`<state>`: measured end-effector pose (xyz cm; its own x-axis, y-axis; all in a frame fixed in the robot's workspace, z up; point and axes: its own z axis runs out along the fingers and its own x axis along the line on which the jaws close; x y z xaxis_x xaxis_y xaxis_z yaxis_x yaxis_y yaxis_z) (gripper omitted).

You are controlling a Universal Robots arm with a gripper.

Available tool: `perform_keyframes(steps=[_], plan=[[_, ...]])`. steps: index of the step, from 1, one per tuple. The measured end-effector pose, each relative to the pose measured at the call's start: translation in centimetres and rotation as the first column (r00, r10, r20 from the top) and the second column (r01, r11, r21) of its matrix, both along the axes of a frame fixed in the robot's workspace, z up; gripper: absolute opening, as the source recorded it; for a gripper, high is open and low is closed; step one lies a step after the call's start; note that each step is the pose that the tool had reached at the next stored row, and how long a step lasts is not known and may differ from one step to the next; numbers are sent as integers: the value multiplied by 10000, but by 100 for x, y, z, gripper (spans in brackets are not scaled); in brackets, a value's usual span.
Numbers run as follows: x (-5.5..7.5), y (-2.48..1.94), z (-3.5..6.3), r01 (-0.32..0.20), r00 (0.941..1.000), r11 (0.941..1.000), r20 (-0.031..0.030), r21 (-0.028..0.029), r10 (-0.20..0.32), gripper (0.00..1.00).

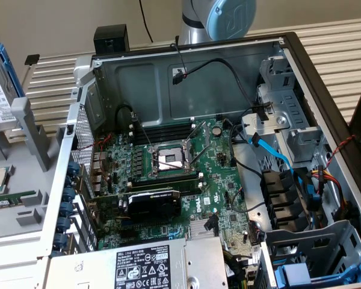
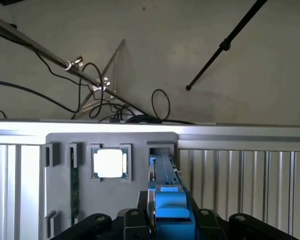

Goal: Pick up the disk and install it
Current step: 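Pick up the disk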

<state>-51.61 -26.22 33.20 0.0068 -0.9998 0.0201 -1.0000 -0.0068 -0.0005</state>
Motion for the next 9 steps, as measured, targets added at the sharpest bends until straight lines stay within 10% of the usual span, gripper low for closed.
perform_keyframes(steps=[9], plan=[[1,26,275,0,9999,10000,122,-64,1,37]])
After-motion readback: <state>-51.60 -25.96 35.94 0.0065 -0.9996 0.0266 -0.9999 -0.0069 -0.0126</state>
